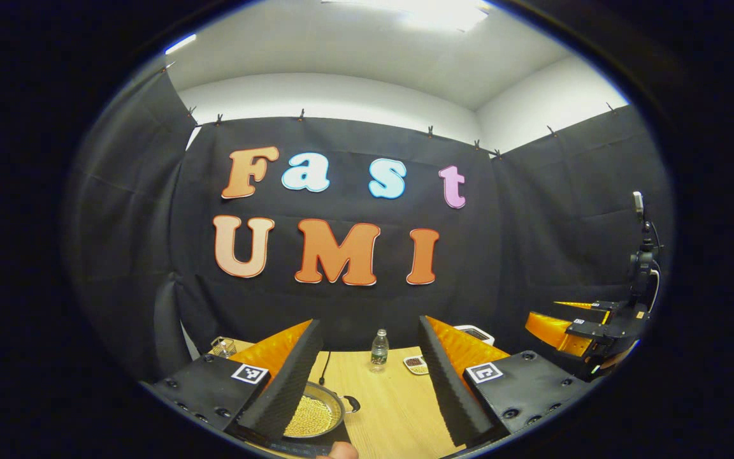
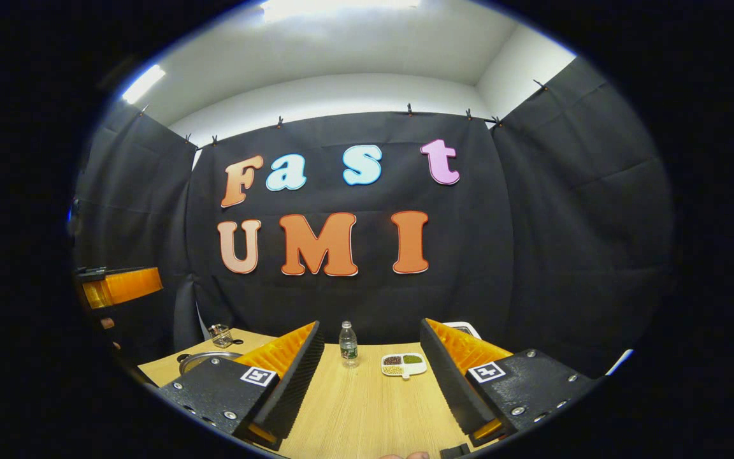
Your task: First push the handle of the pot to place it horizontally, then grasp the pot with both hands and set it on the induction cooktop.
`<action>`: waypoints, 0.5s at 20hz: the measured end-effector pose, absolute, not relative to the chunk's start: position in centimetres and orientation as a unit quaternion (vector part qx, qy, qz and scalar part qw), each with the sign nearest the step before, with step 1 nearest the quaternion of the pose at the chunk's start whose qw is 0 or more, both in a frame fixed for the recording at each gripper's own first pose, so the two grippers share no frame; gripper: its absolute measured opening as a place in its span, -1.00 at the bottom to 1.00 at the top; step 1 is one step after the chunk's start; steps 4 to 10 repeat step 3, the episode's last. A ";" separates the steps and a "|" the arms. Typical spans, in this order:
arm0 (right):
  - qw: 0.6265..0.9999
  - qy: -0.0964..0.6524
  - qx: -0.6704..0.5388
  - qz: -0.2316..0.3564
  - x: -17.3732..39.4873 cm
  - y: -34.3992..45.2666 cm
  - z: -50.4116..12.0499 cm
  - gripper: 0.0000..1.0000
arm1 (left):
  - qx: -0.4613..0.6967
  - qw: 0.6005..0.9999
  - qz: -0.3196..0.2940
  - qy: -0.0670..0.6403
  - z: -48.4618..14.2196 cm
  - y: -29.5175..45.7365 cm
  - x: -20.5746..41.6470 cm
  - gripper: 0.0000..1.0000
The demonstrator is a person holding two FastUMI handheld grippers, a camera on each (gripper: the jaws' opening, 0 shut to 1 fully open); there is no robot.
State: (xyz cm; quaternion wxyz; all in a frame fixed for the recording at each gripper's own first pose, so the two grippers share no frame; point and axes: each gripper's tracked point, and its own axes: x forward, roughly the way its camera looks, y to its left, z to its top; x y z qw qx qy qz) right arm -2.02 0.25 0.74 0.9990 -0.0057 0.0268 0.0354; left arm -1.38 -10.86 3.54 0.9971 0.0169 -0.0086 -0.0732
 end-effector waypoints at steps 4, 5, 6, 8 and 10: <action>0.999 0.020 -0.002 0.026 -2.1 -0.6 1.2 0.88 | 0.019 0.997 -0.078 -0.006 3.5 -11.8 -1.3 0.94; 0.999 0.020 -0.002 0.026 -2.1 -0.6 1.2 0.88 | 0.019 0.997 -0.078 -0.006 3.5 -11.8 -1.3 0.94; 0.999 0.020 -0.002 0.026 -2.1 -0.6 1.2 0.88 | 0.019 0.997 -0.078 -0.006 3.5 -11.8 -1.3 0.94; 0.999 0.020 -0.002 0.026 -2.1 -0.6 1.2 0.88 | 0.019 0.997 -0.078 -0.006 3.5 -11.8 -1.3 0.94; 0.999 0.020 -0.002 0.026 -2.1 -0.6 1.2 0.88 | 0.019 0.997 -0.078 -0.006 3.5 -11.8 -1.3 0.94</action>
